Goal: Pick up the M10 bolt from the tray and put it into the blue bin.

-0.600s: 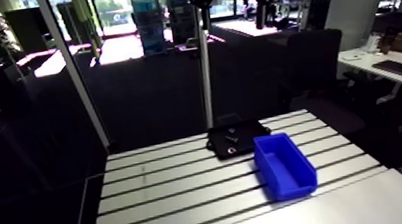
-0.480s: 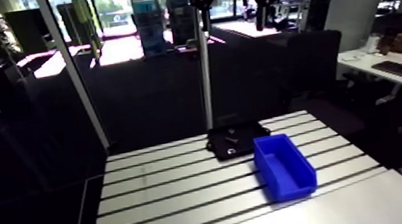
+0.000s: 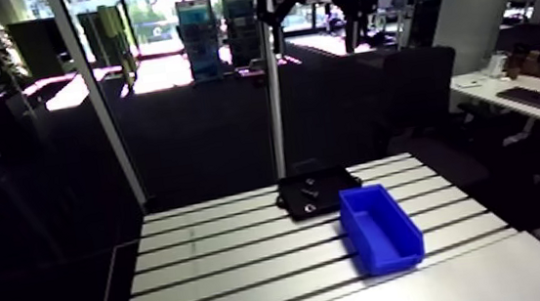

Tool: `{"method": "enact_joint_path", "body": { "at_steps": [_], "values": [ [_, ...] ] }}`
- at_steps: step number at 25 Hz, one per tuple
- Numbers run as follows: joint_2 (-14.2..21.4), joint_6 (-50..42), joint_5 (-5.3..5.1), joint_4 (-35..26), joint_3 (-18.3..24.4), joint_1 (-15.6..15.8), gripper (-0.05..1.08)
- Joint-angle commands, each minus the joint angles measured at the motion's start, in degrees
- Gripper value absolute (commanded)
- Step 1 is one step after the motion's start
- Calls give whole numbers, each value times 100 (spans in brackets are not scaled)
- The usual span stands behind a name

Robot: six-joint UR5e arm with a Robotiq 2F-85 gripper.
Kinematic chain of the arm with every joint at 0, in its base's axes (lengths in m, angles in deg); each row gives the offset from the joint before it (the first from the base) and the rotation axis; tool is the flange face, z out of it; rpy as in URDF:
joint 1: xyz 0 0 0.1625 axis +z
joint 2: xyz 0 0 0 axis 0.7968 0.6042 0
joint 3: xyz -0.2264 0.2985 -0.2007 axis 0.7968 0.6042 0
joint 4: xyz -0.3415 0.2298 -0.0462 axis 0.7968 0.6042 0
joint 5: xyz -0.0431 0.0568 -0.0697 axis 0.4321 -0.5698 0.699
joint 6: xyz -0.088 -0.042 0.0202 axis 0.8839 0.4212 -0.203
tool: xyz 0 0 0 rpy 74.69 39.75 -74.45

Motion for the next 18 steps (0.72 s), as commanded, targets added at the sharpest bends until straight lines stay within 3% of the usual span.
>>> {"method": "enact_joint_path", "body": {
  "at_steps": [1,10,18],
  "values": [
    [-35,0,18,0,3,-9,1],
    [-290,88,53,255,144,0,1],
    [-633,545,18,378,329,131,1]
  ]
}}
